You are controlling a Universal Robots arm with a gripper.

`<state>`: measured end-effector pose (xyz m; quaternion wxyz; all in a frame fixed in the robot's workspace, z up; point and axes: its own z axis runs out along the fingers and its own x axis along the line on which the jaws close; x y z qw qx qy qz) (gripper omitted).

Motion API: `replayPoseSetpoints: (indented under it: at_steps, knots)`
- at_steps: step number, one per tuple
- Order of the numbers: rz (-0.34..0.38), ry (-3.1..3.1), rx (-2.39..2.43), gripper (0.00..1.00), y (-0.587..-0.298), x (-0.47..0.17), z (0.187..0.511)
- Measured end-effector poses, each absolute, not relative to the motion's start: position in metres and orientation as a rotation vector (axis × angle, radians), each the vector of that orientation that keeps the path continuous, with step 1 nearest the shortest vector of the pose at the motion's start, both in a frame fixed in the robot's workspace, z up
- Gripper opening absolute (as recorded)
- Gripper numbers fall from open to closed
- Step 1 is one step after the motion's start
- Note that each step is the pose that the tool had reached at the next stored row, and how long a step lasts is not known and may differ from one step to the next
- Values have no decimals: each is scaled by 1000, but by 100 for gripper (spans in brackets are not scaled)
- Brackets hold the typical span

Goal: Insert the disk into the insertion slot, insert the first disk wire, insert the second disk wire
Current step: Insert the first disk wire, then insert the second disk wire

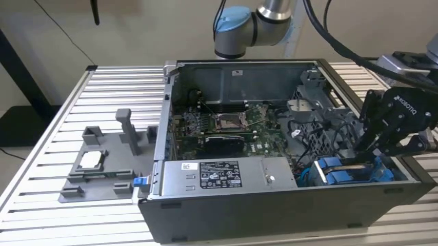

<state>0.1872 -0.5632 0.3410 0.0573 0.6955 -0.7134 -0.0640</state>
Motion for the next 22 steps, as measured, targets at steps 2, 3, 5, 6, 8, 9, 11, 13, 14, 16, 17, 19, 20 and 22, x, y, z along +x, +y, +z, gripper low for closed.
replayPoseSetpoints:
  at_steps: [2,3,5,6,8,9,11,13,14,16,17,19,20,22]
  knots:
    - [-194,-2163,2109,33,-563,187,347]
    - [-194,-2163,2109,33,-563,187,350]
    - [-193,-2163,2109,33,-563,187,355]
    - [-193,-2164,2110,33,-563,187,358]
    - [-188,-2166,2112,33,-563,187,361]
    - [-179,-2171,2117,33,-563,186,362]
    - [-154,-2184,2130,33,-563,184,363]
    - [-129,-2197,2143,33,-563,183,363]
    - [-118,-2203,2149,33,-563,182,364]
    - [-104,-2210,2155,33,-563,180,366]
    - [-100,-2212,2158,33,-563,179,367]
    - [-93,-2216,2161,33,-563,178,372]
    - [-91,-2217,2163,33,-563,178,374]
    - [-87,-2218,2164,33,-563,178,381]
